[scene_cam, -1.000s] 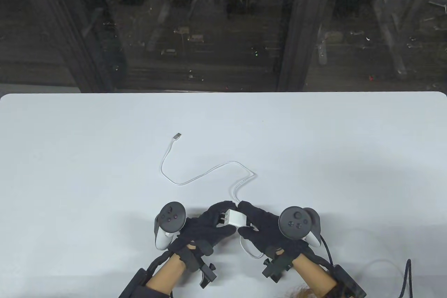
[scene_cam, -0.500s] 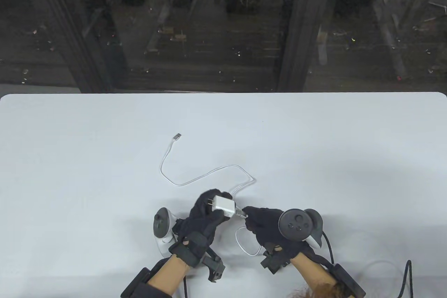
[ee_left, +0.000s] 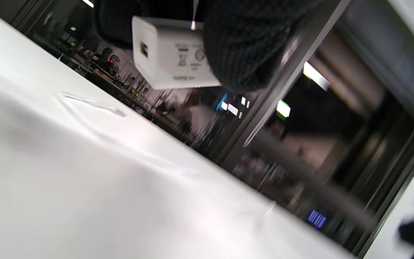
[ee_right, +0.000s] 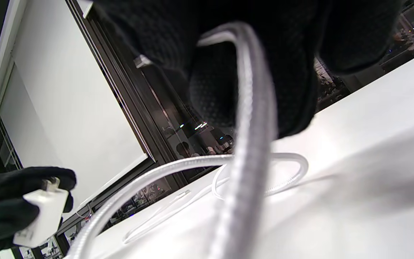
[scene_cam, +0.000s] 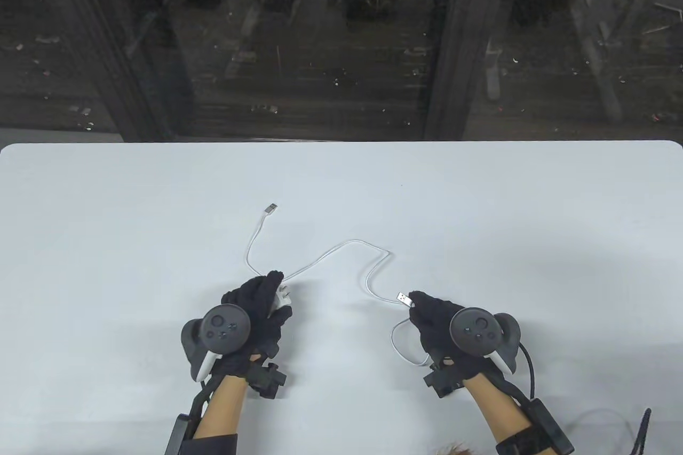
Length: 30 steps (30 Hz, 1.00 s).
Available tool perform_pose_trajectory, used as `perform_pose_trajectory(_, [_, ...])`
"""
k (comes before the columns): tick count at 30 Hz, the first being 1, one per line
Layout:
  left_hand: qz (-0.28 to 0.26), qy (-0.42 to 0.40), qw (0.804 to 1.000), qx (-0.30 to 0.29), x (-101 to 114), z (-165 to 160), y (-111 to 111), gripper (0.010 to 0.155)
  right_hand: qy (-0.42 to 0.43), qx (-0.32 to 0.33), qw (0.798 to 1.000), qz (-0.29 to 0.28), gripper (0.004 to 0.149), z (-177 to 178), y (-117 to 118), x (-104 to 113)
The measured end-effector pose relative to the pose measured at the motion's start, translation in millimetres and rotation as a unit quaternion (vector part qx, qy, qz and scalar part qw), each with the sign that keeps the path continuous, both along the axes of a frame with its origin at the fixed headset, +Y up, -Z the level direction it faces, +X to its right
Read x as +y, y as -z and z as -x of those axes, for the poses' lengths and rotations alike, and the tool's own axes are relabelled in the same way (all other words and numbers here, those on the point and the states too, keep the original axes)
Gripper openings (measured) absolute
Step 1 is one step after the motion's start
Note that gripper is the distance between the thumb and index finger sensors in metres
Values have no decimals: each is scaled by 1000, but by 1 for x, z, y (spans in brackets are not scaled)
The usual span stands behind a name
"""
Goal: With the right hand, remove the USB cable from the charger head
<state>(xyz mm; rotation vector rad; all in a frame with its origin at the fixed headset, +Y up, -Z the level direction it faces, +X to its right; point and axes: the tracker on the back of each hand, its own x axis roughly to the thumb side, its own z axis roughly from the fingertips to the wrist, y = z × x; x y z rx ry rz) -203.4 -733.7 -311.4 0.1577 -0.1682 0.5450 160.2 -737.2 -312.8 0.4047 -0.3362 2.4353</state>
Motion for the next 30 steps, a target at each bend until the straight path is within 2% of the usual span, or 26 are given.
perform_pose_trajectory(2, [31, 84, 996, 2, -4, -8, 2, 69, -15, 3, 1000, -3, 43, 2, -1, -1])
perform_pose_trajectory(5, [116, 171, 978, 20, -16, -14, 7, 68, -23, 7, 1000, 1, 43, 5, -1, -3])
perform_pose_trajectory(8, [170, 191, 966, 35, -25, -12, 11, 67, -31, 11, 999, 6, 43, 6, 0, -5])
perform_pose_trajectory(9, [171, 190, 966, 37, -25, -11, 11, 67, -38, 11, 999, 6, 43, 7, 0, -6])
perform_pose_trajectory(15, [156, 146, 977, 24, -18, -11, 7, 71, -102, 12, 995, -14, 43, 8, 0, -4])
perform_pose_trajectory(18, [134, 10, 991, -22, -10, -14, 3, 77, -131, 9, 991, -31, 43, 8, -1, -1])
perform_pose_trajectory(20, [123, -91, 986, -57, -8, -17, 0, 82, -161, 6, 986, -50, 42, 10, -1, 2])
perform_pose_trajectory(22, [146, -168, 970, -95, -9, -23, -2, 82, -200, -3, 976, -81, 42, 14, 1, 7])
perform_pose_trajectory(24, [165, -176, 963, -119, -11, -27, -2, 84, -225, -7, 969, -103, 42, 21, 5, 14])
perform_pose_trajectory(26, [165, -154, 967, -121, -13, -30, -2, 83, -262, -4, 958, -116, 42, 31, 12, 20])
perform_pose_trajectory(30, [175, -115, 970, -121, -16, -35, 2, 81, -360, 17, 923, -134, 42, 54, 41, 28])
